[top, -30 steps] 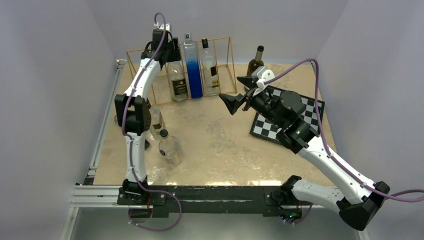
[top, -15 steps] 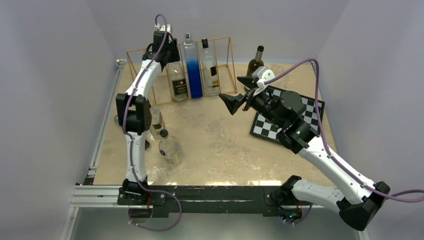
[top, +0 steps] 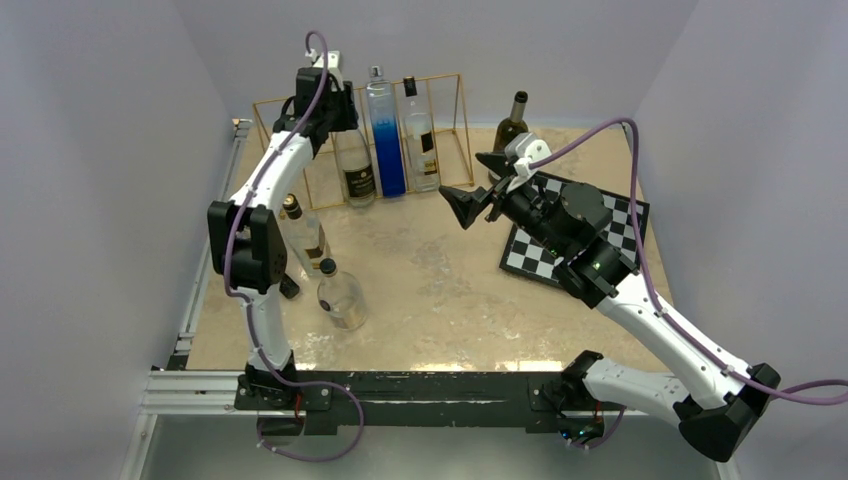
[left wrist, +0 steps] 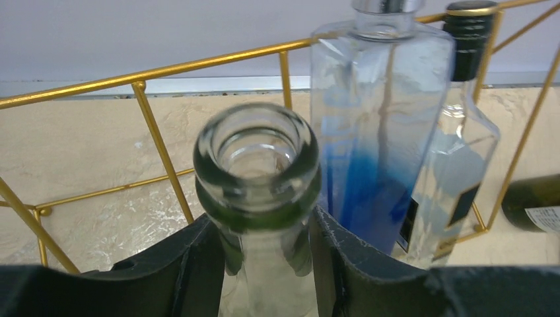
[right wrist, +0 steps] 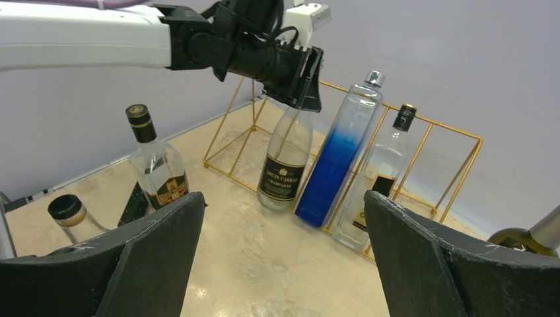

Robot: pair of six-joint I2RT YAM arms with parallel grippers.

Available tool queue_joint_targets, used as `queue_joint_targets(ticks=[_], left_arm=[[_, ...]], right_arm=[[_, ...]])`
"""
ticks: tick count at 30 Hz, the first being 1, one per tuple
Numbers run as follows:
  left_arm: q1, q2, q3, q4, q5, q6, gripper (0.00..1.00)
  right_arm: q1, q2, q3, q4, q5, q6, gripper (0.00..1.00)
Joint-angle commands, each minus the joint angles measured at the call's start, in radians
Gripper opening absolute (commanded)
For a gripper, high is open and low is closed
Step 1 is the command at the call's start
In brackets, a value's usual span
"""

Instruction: Take the wine bottle off the wine rack

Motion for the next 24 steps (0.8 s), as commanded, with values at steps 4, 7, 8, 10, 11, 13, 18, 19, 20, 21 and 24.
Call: queue_joint_targets(ticks=[4,7,8,10,11,13,18,19,20,21,24], left_arm=[[-0.04,-0.23,-0.093,0.174,0.044,0.082,0.0],[-0.065,-0.285,-0.133,0.178,0.036,0.102,0.0],[-0.073,-0.304,-0.154,0.183,0.027,0.109,0.0],[-0.089,-0.347,-0.199,0.199,0.023,0.123,0.0],[-0.096,-0.366,-0.222,0.209,0.01,0.127,0.0],[-0.109,-0.4,-0.262,0.227,-0.012,0.133,0.0],[-0.143,-0.458,-0.334,0.244,-0.047,0.166,0.0],[-0.148,-0.471,-0.345,0.249,-0.048,0.169,0.0],[-0.153,-0.483,-0.356,0.255,-0.047,0.169,0.0],[-0.158,-0.494,-0.364,0.259,-0.047,0.168,0.0],[-0.177,-0.525,-0.379,0.263,-0.046,0.164,0.0]], right_arm=[[0.002,-0.048,-0.021,0.022,0.06,-0.036,0.95],[0.003,-0.064,-0.027,0.013,0.078,-0.049,0.96],[0.003,-0.069,-0.028,0.009,0.082,-0.051,0.97],[0.003,-0.079,-0.031,0.006,0.091,-0.051,0.97],[0.003,-0.085,-0.031,0.005,0.094,-0.051,0.97],[0.003,-0.093,-0.031,0.004,0.1,-0.05,0.97],[0.003,-0.106,-0.037,-0.001,0.103,-0.045,0.97],[0.003,-0.11,-0.038,-0.002,0.105,-0.046,0.97],[0.003,-0.113,-0.04,-0.002,0.106,-0.046,0.97],[0.003,-0.117,-0.041,-0.003,0.107,-0.047,0.97],[0.003,-0.13,-0.043,-0.006,0.107,-0.048,0.97]])
